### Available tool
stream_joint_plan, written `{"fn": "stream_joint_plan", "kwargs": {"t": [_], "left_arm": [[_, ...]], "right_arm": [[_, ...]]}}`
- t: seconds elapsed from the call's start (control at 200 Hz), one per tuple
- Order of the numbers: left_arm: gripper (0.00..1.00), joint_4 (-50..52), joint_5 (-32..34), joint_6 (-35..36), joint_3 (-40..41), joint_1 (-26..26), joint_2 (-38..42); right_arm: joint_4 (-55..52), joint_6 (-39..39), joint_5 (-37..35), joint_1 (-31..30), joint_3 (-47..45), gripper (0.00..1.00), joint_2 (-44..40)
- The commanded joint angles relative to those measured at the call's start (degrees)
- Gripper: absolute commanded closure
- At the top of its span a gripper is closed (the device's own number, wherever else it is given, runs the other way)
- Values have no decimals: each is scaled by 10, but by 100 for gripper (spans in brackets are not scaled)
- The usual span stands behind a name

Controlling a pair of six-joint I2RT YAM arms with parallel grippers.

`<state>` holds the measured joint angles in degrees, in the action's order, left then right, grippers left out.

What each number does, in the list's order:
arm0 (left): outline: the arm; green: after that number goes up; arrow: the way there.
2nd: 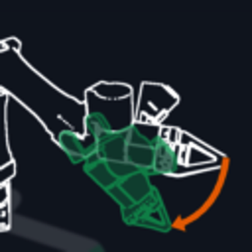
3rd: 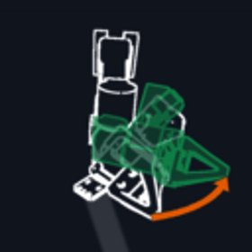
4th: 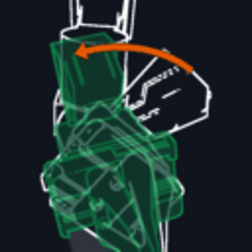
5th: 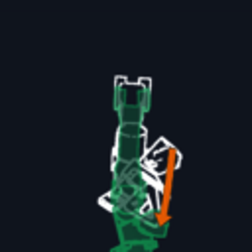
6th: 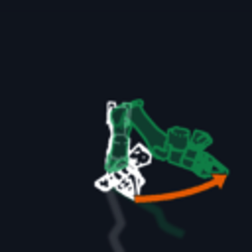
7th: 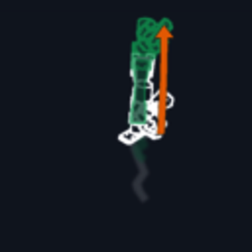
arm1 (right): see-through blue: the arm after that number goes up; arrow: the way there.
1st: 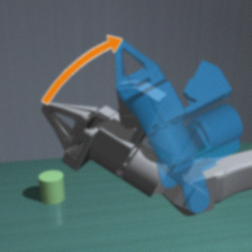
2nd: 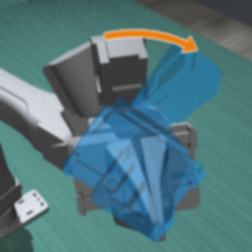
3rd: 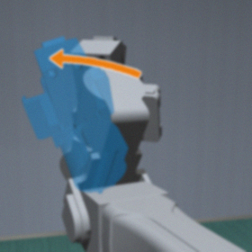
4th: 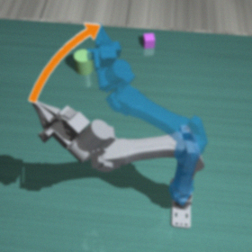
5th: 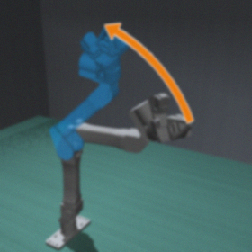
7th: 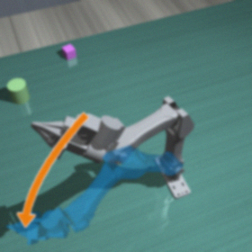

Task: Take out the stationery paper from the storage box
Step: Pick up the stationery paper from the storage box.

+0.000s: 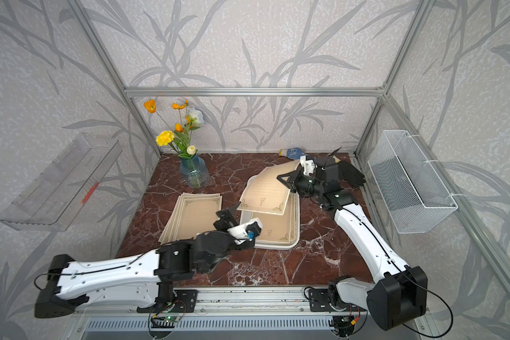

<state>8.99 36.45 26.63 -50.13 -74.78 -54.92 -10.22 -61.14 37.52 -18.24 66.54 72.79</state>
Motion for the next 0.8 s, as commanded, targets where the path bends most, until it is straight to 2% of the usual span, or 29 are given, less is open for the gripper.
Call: {"fn": "stream_joint_plan", "kwargs": {"t": [0.0,0.04,0.155,0.255,0.365,0.425,0.495,0.57,0.635,0.74,0.795], "left_arm": [[0,120,-112,-114,-3,31,116],[0,135,-136,-153,-10,63,153],[0,186,-274,-259,-46,224,201],[0,207,-398,-333,-80,333,176],[1,199,-571,-415,-111,438,110],[3,154,-681,-472,-109,512,86],[3,38,-812,-575,-76,607,77],[3,-115,-895,-697,-31,691,67],[4,-204,-927,-770,-6,732,47],[5,-249,-949,-798,17,744,16],[5,-306,-971,-827,36,744,0]], "right_arm": [[-20,74,4,-47,75,100,39],[-15,90,5,-70,103,100,56],[-15,151,3,-128,171,100,94],[26,192,19,-154,178,100,97],[155,178,34,-154,105,100,71],[203,173,44,-153,71,100,61],[230,170,58,-153,51,100,57],[282,151,75,-153,27,100,55],[317,140,79,-153,9,100,50],[340,137,83,-153,-4,100,47],[356,130,86,-153,-10,100,49]]}}
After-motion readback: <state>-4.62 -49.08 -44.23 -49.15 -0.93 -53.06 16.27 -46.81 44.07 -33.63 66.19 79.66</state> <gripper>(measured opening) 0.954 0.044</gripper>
